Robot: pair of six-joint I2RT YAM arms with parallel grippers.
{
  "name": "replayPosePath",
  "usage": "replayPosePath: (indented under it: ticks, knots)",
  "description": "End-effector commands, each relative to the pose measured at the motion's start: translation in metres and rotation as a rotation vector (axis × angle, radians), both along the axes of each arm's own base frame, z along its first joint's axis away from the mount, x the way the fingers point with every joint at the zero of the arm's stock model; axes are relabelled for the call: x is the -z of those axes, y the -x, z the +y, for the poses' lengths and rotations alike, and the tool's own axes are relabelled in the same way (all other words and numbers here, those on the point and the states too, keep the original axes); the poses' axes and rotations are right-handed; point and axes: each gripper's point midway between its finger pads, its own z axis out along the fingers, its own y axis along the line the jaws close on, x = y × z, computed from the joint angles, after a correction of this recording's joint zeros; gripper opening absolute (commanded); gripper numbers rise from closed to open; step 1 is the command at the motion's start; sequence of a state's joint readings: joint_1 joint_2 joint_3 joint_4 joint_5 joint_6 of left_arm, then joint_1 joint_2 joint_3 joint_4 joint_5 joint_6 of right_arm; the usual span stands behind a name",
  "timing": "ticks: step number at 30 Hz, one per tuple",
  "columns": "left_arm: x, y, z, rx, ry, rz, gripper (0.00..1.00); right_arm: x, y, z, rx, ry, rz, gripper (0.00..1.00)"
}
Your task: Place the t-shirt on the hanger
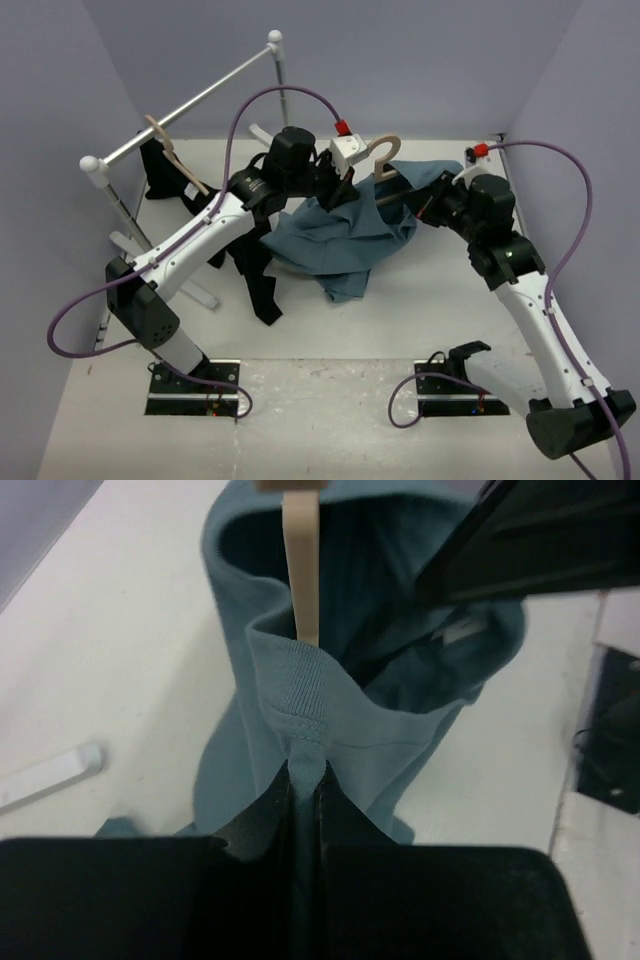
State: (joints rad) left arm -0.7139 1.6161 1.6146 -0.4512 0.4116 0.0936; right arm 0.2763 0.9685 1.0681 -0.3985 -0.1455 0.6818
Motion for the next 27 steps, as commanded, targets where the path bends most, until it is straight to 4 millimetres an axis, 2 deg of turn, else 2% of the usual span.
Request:
replayPosePath:
  ticks: [1, 3, 5, 6, 7, 9, 12, 14, 16, 20, 23, 27]
  knots:
    - [-0.083, 0.022, -0.034, 0.186, 0.288, -0.062, 0.00, -0.031, 0.002, 0.041, -0.060, -0.087, -0.072, 0.00]
    - [-0.086, 0.022, -0.037, 0.214, 0.297, -0.056, 0.00, -0.026, 0.000, 0.050, -0.099, -0.051, -0.035, 0.00]
    - [-0.084, 0.021, -0.036, 0.237, 0.288, -0.042, 0.00, -0.019, 0.003, 0.044, -0.096, 0.006, -0.005, 0.12]
    - [-0.082, 0.020, -0.034, 0.245, 0.279, -0.035, 0.00, -0.019, 0.003, 0.038, -0.080, 0.031, -0.010, 0.22]
    - [-0.081, 0.020, -0.034, 0.267, 0.273, -0.032, 0.00, -0.022, 0.008, 0.022, -0.034, 0.065, -0.042, 0.31]
    - [-0.074, 0.016, -0.027, 0.287, 0.249, -0.026, 0.00, -0.032, 0.019, 0.002, 0.005, 0.092, -0.096, 0.55]
    - [-0.066, 0.030, -0.022, 0.452, 0.235, 0.009, 0.00, -0.055, 0.042, -0.031, 0.023, 0.237, -0.231, 0.84]
    - [-0.056, 0.035, -0.019, 0.505, 0.196, 0.035, 0.00, -0.066, 0.054, -0.035, -0.054, 0.349, -0.309, 0.88]
    - [-0.047, 0.040, -0.020, 0.565, 0.178, 0.066, 0.00, -0.071, 0.065, -0.021, -0.207, 0.409, -0.360, 0.88]
    - [-0.044, 0.056, -0.017, 0.664, 0.175, 0.099, 0.00, -0.078, 0.077, 0.008, -0.481, 0.472, -0.429, 0.87]
    - [-0.041, 0.060, -0.017, 0.678, 0.174, 0.113, 0.00, -0.079, 0.069, 0.029, -0.602, 0.432, -0.430, 0.86]
    - [-0.040, 0.069, -0.017, 0.713, 0.179, 0.118, 0.00, -0.087, 0.055, 0.037, -0.622, 0.405, -0.425, 0.83]
